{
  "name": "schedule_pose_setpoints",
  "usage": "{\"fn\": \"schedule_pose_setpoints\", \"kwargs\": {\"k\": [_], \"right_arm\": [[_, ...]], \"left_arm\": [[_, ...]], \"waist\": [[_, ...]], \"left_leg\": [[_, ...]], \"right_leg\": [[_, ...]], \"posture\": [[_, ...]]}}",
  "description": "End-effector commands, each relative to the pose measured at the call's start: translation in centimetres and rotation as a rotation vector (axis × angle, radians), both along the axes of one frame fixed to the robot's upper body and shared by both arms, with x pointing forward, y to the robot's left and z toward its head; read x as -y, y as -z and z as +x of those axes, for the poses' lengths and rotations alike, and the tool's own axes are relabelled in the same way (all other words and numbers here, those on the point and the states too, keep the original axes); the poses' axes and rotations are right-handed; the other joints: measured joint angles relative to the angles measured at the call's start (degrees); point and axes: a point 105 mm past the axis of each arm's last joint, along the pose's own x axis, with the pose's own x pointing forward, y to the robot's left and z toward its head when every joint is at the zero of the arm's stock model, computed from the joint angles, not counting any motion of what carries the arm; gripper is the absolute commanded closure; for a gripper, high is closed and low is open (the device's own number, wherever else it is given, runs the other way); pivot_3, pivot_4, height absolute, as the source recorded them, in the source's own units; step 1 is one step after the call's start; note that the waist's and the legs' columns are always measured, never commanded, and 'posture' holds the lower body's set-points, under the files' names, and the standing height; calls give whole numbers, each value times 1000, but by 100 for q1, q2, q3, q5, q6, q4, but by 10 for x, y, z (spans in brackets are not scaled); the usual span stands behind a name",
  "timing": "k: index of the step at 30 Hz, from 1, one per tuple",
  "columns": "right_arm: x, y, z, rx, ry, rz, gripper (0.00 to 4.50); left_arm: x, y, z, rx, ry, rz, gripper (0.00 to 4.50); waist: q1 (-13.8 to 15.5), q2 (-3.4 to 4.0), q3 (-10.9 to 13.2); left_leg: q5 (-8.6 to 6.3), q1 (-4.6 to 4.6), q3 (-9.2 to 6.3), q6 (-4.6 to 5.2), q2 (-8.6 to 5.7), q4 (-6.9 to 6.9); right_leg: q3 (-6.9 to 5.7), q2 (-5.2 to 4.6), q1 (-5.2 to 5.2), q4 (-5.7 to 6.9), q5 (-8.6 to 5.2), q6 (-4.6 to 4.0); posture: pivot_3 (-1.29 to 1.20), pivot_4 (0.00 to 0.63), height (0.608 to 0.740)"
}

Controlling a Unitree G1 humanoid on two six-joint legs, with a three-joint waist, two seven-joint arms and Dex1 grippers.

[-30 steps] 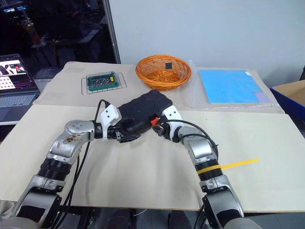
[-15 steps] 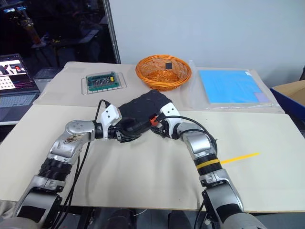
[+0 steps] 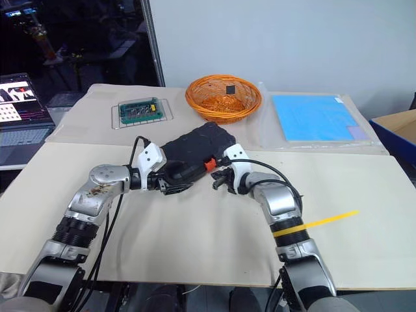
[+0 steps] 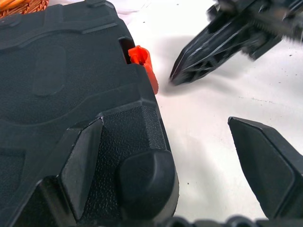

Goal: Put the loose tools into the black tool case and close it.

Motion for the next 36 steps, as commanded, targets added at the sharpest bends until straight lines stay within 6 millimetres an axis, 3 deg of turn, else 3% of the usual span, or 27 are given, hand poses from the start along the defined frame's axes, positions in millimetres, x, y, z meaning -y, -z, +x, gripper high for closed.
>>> {"fn": "schedule_pose_setpoints", "kwargs": {"k": [1,5,13,24,36], "right_arm": [[-8,-26,16,99,19,50,4477],[-8,-26,17,111,13,45,4477],[6,-34,-13,146,-89,106,4477],[2,-48,8,220,21,219,4477],[0,-18,13,188,48,158,4477]], "left_arm": [[-6,36,-8,-139,-20,55,0],[-6,37,-9,-142,-19,55,0],[-6,39,-10,-147,-24,54,0],[-8,40,-10,-147,-26,57,0],[-9,40,-10,-147,-31,58,0]], "waist": [[-19,0,0],[-19,0,0],[1,1,0],[1,0,0],[-10,1,-1]], "left_leg": [[0,0,0,0,1,0],[1,0,-3,2,2,-1],[6,-3,-2,10,-1,-3],[1,-1,-4,1,-1,-1],[1,3,-3,2,0,-1]], "right_leg": [[0,0,0,1,0,0],[0,4,-5,5,1,-1],[1,1,0,1,-4,5],[0,1,1,2,-3,4],[0,2,5,2,-3,4]], "posture": [[0,150,740],[0,150,740],[0,150,740],[0,150,740],[0,150,740]]}}
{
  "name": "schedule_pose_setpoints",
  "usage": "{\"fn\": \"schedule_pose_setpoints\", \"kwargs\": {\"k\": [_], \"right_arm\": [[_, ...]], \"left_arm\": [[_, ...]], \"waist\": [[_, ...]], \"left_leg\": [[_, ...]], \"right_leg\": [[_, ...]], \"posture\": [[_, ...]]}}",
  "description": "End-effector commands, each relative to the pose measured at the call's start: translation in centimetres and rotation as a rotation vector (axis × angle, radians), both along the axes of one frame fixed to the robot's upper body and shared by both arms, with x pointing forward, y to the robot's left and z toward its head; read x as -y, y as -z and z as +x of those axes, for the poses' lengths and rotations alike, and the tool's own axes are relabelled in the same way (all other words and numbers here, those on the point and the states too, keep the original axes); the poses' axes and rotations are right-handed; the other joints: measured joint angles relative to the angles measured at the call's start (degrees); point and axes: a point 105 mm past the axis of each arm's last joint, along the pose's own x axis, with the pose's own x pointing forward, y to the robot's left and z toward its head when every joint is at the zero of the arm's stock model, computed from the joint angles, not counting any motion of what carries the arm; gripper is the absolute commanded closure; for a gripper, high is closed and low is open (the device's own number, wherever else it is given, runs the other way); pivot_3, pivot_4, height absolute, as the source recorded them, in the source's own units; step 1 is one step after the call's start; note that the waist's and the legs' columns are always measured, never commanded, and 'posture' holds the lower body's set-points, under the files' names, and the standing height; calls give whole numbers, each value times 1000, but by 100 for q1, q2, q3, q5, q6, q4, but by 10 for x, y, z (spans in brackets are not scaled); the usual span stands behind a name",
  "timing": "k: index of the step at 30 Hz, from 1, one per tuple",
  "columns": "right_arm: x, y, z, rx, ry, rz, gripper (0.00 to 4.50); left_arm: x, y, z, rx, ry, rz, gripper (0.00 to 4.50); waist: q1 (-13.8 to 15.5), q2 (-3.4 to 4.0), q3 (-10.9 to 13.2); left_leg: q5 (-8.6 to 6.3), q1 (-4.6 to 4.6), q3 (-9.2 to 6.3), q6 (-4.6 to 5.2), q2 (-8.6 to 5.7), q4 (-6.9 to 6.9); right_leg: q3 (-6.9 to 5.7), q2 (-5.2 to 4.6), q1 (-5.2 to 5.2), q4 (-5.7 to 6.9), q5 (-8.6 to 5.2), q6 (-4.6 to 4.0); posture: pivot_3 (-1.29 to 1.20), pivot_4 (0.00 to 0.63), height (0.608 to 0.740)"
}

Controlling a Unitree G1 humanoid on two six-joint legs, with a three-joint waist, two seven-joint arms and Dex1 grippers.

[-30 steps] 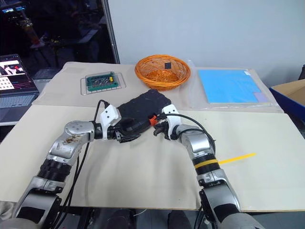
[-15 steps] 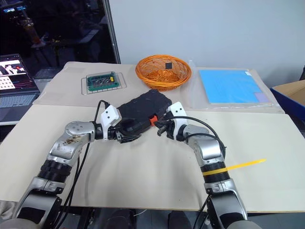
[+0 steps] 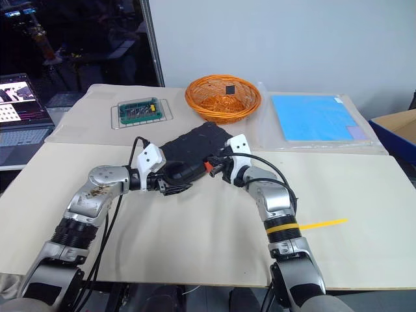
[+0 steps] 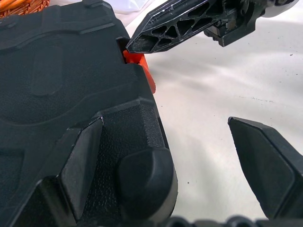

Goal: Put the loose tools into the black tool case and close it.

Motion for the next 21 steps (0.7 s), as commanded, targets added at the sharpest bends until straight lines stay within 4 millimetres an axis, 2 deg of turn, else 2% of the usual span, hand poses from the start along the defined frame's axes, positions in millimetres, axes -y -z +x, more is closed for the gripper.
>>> {"fn": "schedule_pose_setpoints", "kwargs": {"k": [1,5,12,21], "right_arm": [[-1,7,3,8,18,-1,4477],[-7,16,4,1,13,2,4477],[-13,44,-2,-62,-17,-72,4477],[-16,54,2,-74,-8,-105,4477]], "left_arm": [[-8,39,-9,-150,-25,58,0],[-7,39,-9,-151,-22,58,0],[-8,40,-9,-153,-25,58,0],[-9,41,-9,-156,-30,59,0]], "waist": [[-2,0,-1],[-12,1,-2],[-26,0,-10],[-49,-3,-30]], "left_leg": [[-1,1,0,-1,0,0],[-1,7,0,-1,0,0],[-15,46,2,-24,4,-1],[-19,65,5,-30,7,-4]], "right_leg": [[0,0,0,0,0,0],[0,0,5,1,0,0],[0,0,10,2,0,-2],[2,0,19,2,-14,-27]], "posture": [[0,150,740],[0,150,740],[0,150,740],[0,150,740]]}}
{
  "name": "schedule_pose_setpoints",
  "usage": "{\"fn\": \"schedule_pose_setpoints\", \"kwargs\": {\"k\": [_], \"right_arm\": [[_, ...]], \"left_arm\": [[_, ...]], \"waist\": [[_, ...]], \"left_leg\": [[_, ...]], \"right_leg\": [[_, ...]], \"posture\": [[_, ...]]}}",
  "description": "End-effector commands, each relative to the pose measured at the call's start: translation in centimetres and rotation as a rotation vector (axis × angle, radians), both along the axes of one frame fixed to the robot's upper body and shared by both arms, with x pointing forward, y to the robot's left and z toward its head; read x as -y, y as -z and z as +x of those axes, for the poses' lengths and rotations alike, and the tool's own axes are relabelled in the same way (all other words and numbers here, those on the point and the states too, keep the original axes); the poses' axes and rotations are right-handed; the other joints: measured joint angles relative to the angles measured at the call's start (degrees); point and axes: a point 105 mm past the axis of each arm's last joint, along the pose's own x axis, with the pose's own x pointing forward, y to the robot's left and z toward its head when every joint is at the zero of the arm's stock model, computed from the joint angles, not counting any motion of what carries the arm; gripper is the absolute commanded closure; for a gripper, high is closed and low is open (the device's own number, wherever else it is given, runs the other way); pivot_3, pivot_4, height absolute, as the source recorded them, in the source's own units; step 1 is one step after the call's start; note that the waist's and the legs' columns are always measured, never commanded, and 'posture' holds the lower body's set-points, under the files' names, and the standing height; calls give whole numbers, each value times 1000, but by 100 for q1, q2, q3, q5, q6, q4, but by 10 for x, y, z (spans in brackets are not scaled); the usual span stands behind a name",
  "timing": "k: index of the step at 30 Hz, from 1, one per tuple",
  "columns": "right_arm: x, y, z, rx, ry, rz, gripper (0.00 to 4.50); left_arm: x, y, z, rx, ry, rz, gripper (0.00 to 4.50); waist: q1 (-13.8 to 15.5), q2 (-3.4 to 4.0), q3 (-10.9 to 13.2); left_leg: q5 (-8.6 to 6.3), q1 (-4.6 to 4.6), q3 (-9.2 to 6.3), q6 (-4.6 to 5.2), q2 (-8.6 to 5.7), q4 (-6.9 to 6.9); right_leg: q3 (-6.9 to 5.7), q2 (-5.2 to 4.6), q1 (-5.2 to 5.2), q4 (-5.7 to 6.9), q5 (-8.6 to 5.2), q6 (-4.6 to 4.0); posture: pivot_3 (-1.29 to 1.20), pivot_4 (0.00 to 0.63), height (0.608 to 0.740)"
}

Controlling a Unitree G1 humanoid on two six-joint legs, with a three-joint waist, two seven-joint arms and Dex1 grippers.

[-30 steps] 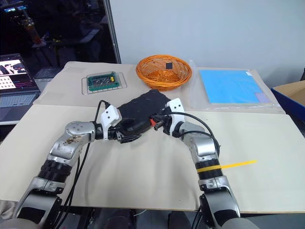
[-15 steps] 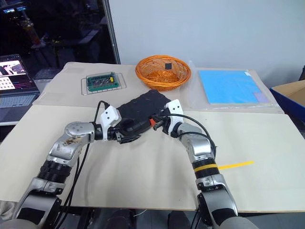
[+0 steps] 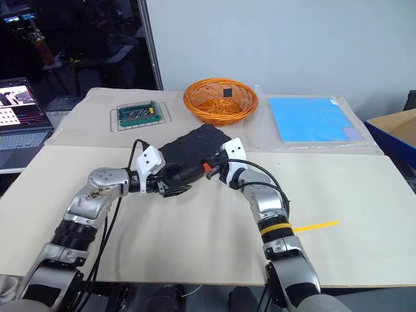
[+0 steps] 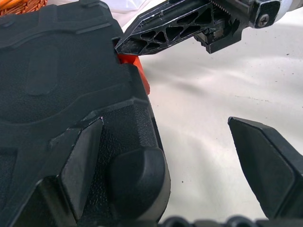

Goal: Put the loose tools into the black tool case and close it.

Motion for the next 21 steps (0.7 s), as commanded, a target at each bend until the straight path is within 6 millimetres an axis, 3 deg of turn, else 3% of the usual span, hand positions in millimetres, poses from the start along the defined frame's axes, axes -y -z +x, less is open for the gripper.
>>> {"fn": "schedule_pose_setpoints", "kwargs": {"k": [1,11,15,18,21], "right_arm": [[-5,41,-6,-120,-9,-76,4477],[-2,60,-6,-155,0,-156,4477],[-3,58,-4,-150,-1,-154,4477],[-5,25,-2,-19,-4,-70,4477],[-3,-23,-8,163,-13,38,4477]], "left_arm": [[-5,36,-9,-138,-16,54,0],[-5,36,-8,-140,-20,52,0],[-5,36,-7,-139,-21,51,0],[-5,35,-7,-132,-24,40,0],[-1,23,-7,-79,-3,-20,0]], "waist": [[-17,0,-4],[-81,1,-31],[-93,-3,-45],[-86,-4,-46],[-52,3,-37]], "left_leg": [[0,2,0,0,0,0],[-4,29,-2,-6,1,-8],[-4,37,-3,-7,2,-12],[-5,39,-5,-8,0,-25],[-5,29,-4,-8,-2,-37]], "right_leg": [[0,0,1,0,0,0],[2,-5,18,0,-11,-4],[1,-9,19,-1,-11,-3],[1,-16,14,-2,-11,-3],[0,-20,-1,-4,-11,-4]], "posture": [[0,150,740],[0,150,740],[0,150,740],[0,150,740],[0,150,740]]}}
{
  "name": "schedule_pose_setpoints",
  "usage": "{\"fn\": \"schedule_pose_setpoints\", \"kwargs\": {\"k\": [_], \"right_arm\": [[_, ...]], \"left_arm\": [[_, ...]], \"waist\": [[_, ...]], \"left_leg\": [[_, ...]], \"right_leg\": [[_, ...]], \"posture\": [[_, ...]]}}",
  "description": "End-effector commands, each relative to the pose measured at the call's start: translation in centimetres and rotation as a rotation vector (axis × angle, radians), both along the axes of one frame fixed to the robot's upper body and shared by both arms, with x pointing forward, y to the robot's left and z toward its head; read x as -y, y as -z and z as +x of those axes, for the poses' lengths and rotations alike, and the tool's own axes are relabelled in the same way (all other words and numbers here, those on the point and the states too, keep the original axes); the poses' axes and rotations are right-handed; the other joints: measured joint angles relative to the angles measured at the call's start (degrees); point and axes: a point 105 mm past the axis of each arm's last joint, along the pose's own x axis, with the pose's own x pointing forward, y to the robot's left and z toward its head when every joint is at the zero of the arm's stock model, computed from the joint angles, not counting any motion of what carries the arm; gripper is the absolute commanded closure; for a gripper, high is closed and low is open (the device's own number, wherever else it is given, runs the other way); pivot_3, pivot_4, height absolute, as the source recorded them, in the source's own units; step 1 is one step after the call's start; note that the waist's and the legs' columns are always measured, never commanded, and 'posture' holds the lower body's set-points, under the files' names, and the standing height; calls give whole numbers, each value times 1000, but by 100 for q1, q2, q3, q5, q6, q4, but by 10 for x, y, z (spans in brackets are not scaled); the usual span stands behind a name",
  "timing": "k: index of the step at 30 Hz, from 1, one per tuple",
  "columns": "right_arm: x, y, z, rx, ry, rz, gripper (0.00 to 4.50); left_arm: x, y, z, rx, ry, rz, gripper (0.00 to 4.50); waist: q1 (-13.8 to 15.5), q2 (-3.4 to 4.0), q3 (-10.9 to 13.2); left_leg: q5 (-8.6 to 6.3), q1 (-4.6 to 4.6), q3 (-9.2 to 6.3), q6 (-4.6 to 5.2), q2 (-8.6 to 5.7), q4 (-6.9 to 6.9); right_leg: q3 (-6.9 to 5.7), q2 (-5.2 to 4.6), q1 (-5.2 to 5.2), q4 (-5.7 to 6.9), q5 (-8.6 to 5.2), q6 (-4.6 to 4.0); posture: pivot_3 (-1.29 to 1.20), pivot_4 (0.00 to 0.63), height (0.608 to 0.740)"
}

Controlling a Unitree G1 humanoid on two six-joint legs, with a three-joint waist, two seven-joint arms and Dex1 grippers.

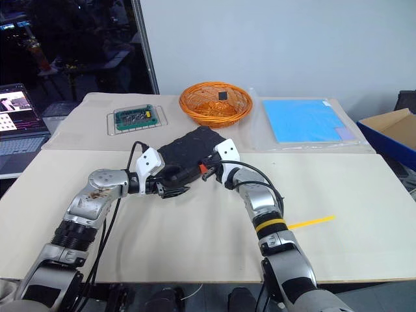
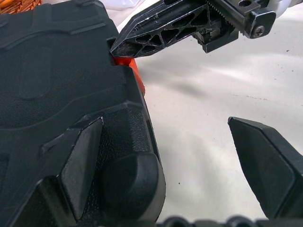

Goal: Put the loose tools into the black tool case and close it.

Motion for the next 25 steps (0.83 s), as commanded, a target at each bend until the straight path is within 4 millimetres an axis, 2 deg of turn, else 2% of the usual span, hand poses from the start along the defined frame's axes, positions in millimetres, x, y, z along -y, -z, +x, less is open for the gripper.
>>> {"fn": "schedule_pose_setpoints", "kwargs": {"k": [1,3,5,7,9,12,15,18,20,25], "right_arm": [[7,-35,-9,125,-5,95,4477],[16,-58,-23,192,-30,132,3896],[20,-66,-35,213,-69,135,3295],[33,-74,-56,228,-112,109,2598],[48,-76,-79,229,-152,41,1898],[76,-70,-115,190,-188,-107,906],[105,-69,-139,142,-148,-170,29],[143,-69,-167,93,-57,-264,29],[159,-70,-178,78,-5,-293,29],[173,-66,-191,49,48,-315,29]], "left_arm": [[2,15,-9,-50,17,-49,0],[8,-4,-14,-13,48,-151,0],[10,-14,-18,-3,66,-211,0],[4,-28,-23,-15,61,-292,0],[-2,-39,-34,-27,78,-343,0],[-16,-46,-51,-53,77,-373,0],[-31,-47,-66,-89,51,-369,0],[-57,-38,-87,-117,-28,-312,0],[-67,-34,-96,-124,-65,-287,0],[-78,-34,-106,-126,-97,-280,0]], "waist": [[17,11,12],[49,18,31],[106,20,41],[130,17,43],[155,17,48],[235,12,76],[253,4,98],[278,-6,123],[294,-29,151],[294,-40,158]], "left_leg": [[0,-8,3,0,-1,-1],[1,-38,12,2,0,-3],[11,-96,13,16,-2,1],[32,-134,15,45,-2,9],[27,-179,7,40,-4,10],[-6,-199,2,31,-8,24],[-20,-205,6,37,-6,31],[-20,-205,4,36,-7,42],[-21,-181,6,35,-4,45],[-45,-177,12,-9,2,62]], "right_leg": [[0,0,-6,-1,2,-4],[2,-1,-8,1,16,-24],[2,3,-53,0,33,17],[3,10,-82,1,28,26],[0,13,-111,-4,21,38],[-2,13,-115,-18,8,52],[-2,14,-104,-58,2,57],[-4,12,-99,-60,2,58],[-3,10,-79,-65,2,57],[-10,-4,-97,-80,-6,32]], "posture": [[0,150,740],[0,150,740],[0,150,740],[0,150,740],[0,150,740],[0,150,740],[0,150,740],[0,150,740],[0,150,740],[0,150,740]]}}
